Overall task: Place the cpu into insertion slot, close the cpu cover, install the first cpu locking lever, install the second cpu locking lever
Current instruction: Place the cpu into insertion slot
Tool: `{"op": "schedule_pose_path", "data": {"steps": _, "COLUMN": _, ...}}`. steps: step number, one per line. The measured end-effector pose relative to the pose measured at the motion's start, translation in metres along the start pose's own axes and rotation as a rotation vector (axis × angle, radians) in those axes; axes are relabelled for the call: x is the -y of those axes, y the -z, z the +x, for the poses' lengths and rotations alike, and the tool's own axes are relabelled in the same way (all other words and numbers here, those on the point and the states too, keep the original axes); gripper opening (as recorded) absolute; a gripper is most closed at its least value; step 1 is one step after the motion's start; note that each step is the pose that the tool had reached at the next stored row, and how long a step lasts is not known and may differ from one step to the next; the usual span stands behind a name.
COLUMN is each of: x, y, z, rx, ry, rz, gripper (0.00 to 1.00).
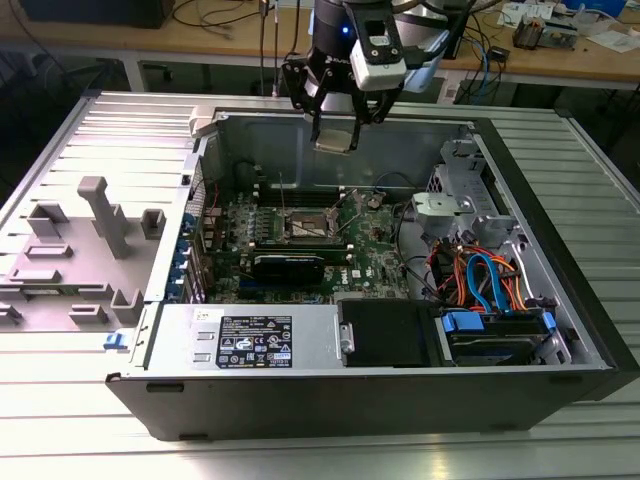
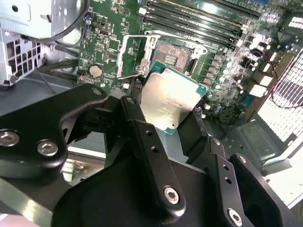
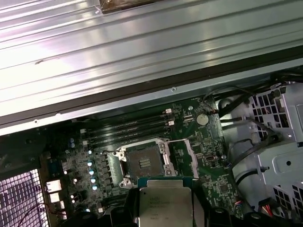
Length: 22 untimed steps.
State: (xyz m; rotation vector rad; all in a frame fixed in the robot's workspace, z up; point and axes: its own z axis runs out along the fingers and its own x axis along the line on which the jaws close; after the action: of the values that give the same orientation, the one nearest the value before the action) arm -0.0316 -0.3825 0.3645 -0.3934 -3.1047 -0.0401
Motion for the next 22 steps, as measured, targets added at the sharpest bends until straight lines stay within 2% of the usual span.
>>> {"op": "schedule_pose_path", "data": {"steps": 11, "x": 0.0, "y": -0.0017, "z": 0.0, "rx": 0.0043, "ry": -0.179, "rz": -0.0026, "gripper": 0.55}}
{"op": "schedule_pose_path", "data": {"steps": 22, "x": 0.0003, "y": -0.0045, "z": 0.0007, "rx": 0.007, "ry": -0.293, "rz": -0.0044, "gripper": 0.55}}
